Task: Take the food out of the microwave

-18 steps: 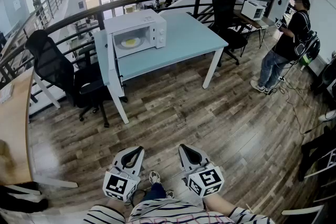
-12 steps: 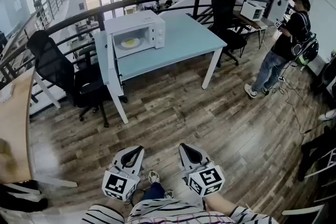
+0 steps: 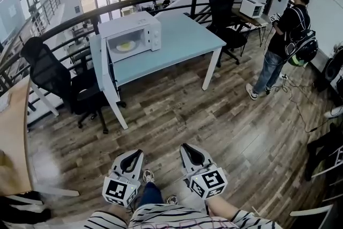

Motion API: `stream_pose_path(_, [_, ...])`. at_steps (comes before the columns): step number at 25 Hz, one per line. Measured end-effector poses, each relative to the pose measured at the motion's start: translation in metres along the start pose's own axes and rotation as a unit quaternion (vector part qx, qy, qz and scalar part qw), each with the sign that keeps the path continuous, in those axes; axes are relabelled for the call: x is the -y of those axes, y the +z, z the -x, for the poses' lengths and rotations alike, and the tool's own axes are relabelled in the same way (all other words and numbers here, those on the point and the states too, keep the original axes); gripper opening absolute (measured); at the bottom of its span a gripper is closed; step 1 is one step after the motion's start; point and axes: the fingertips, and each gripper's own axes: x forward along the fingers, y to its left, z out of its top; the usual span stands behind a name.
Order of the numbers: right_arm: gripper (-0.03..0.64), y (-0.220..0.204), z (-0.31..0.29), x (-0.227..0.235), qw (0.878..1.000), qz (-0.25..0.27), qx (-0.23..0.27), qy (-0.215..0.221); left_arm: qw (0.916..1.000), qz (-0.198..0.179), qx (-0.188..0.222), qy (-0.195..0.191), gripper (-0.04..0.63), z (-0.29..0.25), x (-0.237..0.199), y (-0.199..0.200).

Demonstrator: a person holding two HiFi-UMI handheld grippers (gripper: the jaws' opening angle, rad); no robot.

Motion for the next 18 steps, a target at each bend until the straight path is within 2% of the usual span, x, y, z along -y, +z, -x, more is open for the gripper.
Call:
stream_pose_path(10, [0.032, 0.012, -0.073, 0.024, 1.000, 0.004, 0.006, -0.011, 1.0000, 0.008, 0.001, 0.000, 0.028, -0.051, -0.062, -0.001])
stream_pose_path(12, [0.047, 0.017, -0.091, 0.029, 1.000, 0.003, 0.006, -0.016, 1.0000, 0.008, 0.003, -0.001, 0.028, -0.063, -0.077, 0.002])
stream_pose_path(15, [0.123, 0.023, -0.116, 0.038, 1.000, -0.004, 0.005, -0.026, 0.9999, 0.009, 0.003, -0.008, 0.029, -0.083, -0.098, 0.007])
stream_pose_path(18, [0.123, 0.028, -0.142, 0.049, 0.999, -0.009, 0.005, -0.040, 0.9997, 0.009, -0.001, -0.024, 0.029, -0.106, -0.118, 0.009])
